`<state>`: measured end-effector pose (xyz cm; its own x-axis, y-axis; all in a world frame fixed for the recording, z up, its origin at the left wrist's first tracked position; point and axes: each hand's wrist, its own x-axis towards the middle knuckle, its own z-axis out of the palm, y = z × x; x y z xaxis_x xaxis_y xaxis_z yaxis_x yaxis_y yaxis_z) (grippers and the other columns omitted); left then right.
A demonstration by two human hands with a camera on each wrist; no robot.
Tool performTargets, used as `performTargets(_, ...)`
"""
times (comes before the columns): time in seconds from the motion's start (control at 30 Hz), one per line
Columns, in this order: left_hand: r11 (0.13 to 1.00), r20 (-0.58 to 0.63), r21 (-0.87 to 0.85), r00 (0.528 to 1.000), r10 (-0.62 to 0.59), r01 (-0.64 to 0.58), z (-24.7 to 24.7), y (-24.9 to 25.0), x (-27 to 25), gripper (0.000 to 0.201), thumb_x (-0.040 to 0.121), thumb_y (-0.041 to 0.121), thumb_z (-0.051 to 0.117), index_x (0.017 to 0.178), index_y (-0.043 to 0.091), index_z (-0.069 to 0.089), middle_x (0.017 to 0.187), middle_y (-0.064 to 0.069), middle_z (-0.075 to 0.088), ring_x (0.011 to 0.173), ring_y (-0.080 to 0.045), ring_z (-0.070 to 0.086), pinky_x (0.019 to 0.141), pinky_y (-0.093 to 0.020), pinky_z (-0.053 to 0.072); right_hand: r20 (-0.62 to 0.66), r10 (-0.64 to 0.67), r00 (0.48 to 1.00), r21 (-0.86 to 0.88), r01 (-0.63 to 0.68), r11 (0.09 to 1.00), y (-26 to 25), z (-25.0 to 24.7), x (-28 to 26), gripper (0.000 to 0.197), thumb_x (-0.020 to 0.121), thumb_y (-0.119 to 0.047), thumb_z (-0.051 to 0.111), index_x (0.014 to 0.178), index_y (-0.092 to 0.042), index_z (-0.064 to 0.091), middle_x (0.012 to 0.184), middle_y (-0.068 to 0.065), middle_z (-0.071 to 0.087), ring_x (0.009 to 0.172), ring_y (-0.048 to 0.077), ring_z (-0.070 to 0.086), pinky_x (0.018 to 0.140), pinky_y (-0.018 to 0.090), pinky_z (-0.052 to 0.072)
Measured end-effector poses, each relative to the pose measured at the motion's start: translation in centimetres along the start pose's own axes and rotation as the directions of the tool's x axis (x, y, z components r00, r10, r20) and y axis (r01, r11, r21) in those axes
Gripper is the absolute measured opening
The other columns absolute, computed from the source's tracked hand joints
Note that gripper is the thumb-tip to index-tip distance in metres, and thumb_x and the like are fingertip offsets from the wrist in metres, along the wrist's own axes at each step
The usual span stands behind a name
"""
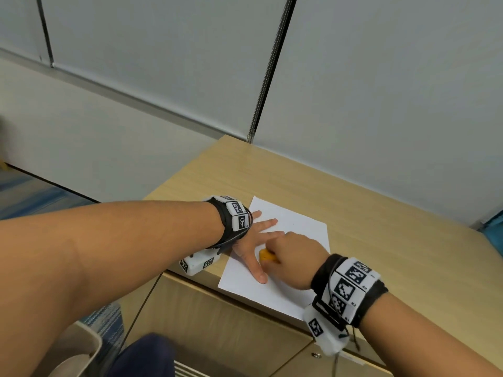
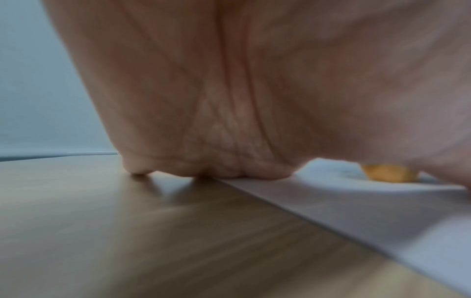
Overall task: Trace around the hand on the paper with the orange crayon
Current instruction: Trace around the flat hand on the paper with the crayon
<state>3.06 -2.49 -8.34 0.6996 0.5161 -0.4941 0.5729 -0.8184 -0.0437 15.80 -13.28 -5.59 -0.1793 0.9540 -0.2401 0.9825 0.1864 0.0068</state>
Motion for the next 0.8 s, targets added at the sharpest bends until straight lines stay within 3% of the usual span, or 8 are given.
performTargets(0.2,1.000,0.004,-0.022,1.000,-0.006,0.006,0.2,0.0,0.1,0.129,0.055,0.093,0.056,0.144,0.049,-0.026,0.156,0.014,-0.035,0.144,-0.033,-0.030,0.114,-0.066,-0.004,-0.019,0.189,0.982,0.023,-0.189,0.982,4.4,-0.8,1.3,0.029,0.094,-0.043,0.043,0.071,-0.025,0.048,0.080,-0.003,0.059,0.078,0.021,0.060,0.062,0.032,0.042)
performTargets(0.37,1.000,0.009,0.008,1.000,-0.005,0.005,-0.1,-0.1,0.0,0.127,0.058,0.092,0.054,0.147,0.046,-0.025,0.156,0.011,-0.036,0.144,-0.033,-0.031,0.114,-0.066,-0.005,0.045,0.014,0.999,0.032,-0.015,0.999,1.0,-0.1,0.4,0.029,0.095,-0.041,0.047,0.073,-0.024,0.054,0.072,-0.004,0.057,0.066,0.015,0.055,0.061,0.032,0.043)
performTargets(0.5,1.000,0.012,-0.007,1.000,-0.011,0.011,0.0,0.0,0.0,0.127,0.058,0.092,0.056,0.145,0.048,-0.026,0.156,0.013,-0.036,0.144,-0.033,-0.031,0.114,-0.066,-0.005,0.028,0.096,0.995,0.067,-0.097,0.993,4.2,-1.3,1.0,0.032,0.097,-0.043,0.049,0.069,-0.029,0.047,0.076,-0.007,0.056,0.072,0.014,0.054,0.066,0.032,0.043)
performTargets(0.57,1.000,0.024,-0.003,1.000,0.003,-0.003,-0.2,-0.3,0.0,0.127,0.058,0.091,0.057,0.145,0.050,-0.026,0.156,0.013,-0.035,0.145,-0.033,-0.029,0.114,-0.067,-0.004,-0.027,0.147,0.989,0.202,-0.139,0.969,6.3,-1.7,1.0,0.033,0.099,-0.041,0.051,0.071,-0.024,0.048,0.077,-0.005,0.056,0.070,0.015,0.051,0.068,0.033,0.042)
performTargets(0.67,0.993,0.042,0.092,0.997,0.066,-0.069,-1.7,-0.8,-0.1,0.126,0.061,0.085,0.063,0.147,0.050,-0.023,0.159,0.011,-0.031,0.147,-0.033,-0.024,0.112,-0.067,-0.005,-0.061,0.184,0.981,0.340,-0.153,0.928,8.1,-1.4,0.5,0.033,0.100,-0.040,0.051,0.077,-0.017,0.047,0.077,0.000,0.056,0.068,0.018,0.049,0.068,0.033,0.041)
performTargets(0.8,0.938,0.112,0.300,0.983,0.146,-0.173,-4.8,-0.7,-0.4,0.122,0.067,0.070,0.074,0.148,0.053,-0.016,0.159,0.004,-0.030,0.146,-0.035,-0.024,0.109,-0.071,0.000,-0.067,0.135,0.989,0.225,-0.117,0.967,8.4,-0.3,-0.1,0.033,0.102,-0.041,0.048,0.082,-0.016,0.049,0.076,-0.002,0.054,0.067,0.016,0.046,0.064,0.031,0.038)
